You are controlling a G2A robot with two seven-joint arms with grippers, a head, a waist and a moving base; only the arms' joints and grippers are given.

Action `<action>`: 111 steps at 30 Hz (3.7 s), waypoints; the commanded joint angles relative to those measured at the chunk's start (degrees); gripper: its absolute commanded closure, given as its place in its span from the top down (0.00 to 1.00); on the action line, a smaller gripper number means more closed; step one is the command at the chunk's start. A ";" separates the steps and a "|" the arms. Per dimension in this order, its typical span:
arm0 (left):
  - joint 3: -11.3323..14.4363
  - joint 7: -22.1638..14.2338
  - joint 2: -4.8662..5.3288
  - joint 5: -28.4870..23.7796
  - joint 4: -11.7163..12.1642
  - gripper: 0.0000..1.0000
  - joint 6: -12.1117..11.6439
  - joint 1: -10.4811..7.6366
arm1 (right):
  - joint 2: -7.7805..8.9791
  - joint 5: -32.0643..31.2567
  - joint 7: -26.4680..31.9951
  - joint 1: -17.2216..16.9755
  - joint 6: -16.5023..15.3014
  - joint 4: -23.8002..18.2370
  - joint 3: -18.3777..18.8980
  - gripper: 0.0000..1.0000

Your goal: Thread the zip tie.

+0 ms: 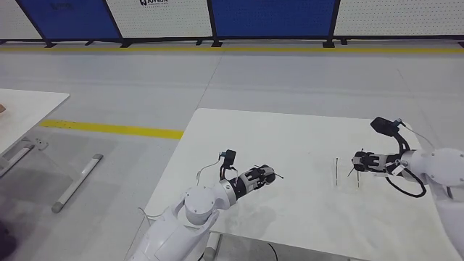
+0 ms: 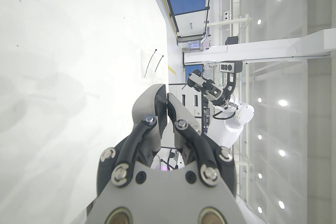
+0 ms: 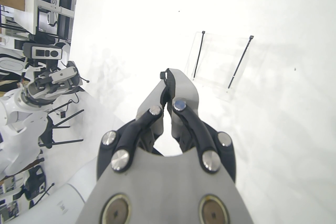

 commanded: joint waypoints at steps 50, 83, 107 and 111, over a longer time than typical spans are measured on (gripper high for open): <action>1.34 16.16 -0.68 6.54 -3.33 0.00 -6.33 1.90 | -0.36 5.51 -17.70 -12.03 6.43 -12.45 1.63 0.00; 4.19 20.54 -1.37 8.67 -3.65 0.00 -2.90 0.91 | -2.09 2.78 -37.94 -16.47 10.43 -20.80 -3.66 0.00; 8.83 24.01 -2.45 13.27 -3.31 0.00 -1.37 -1.90 | -2.19 2.28 -39.03 -17.51 8.06 -20.31 -4.42 0.00; 8.83 24.01 -2.45 13.27 -3.31 0.00 -1.37 -1.90 | -2.50 6.43 -39.47 -18.19 3.64 -19.01 -4.41 0.00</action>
